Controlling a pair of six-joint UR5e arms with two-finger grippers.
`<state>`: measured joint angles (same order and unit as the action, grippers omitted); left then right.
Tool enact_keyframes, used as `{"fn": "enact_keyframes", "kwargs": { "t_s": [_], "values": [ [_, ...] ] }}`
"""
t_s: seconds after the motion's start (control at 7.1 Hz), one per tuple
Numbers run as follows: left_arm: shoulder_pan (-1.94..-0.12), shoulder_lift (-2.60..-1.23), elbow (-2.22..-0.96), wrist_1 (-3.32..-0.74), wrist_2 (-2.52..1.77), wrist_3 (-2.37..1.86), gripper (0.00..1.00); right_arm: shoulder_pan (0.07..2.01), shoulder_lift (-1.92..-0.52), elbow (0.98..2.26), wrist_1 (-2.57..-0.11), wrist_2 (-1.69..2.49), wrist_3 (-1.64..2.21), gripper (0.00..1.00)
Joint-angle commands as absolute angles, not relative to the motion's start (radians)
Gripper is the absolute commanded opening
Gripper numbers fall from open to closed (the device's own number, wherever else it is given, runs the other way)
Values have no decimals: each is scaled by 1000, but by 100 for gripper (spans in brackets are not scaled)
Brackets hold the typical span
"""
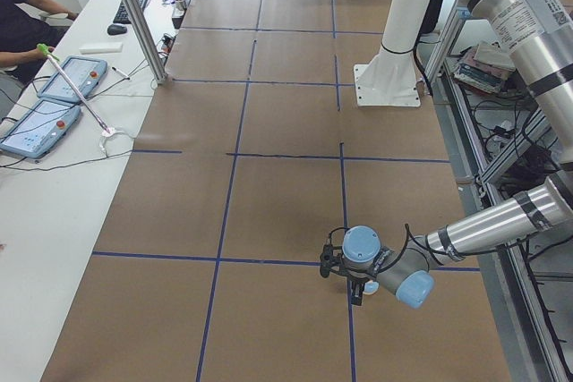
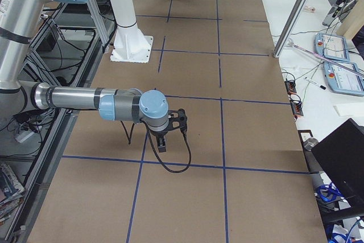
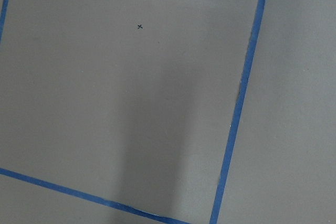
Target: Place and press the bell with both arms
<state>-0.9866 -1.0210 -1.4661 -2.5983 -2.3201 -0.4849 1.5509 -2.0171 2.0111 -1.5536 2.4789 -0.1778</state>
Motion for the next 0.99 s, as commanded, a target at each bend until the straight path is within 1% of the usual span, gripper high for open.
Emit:
{"fn": "enact_keyframes", "kwargs": {
  "t_s": [0.0, 0.7, 0.85],
  "values": [
    [-941, -1020, -1454, -2600, -2322, -488, 100, 1551, -2017, 2011, -1554, 2479, -178, 100],
    [-885, -1023, -1443, -2599, -2322, -486, 100, 1551, -2017, 2011, -1554, 2479, -179, 100],
    [-885, -1025, -1443, -2599, -2322, -485, 95, 1551, -2017, 2010, -1554, 2479, -179, 100]
  ]
}}
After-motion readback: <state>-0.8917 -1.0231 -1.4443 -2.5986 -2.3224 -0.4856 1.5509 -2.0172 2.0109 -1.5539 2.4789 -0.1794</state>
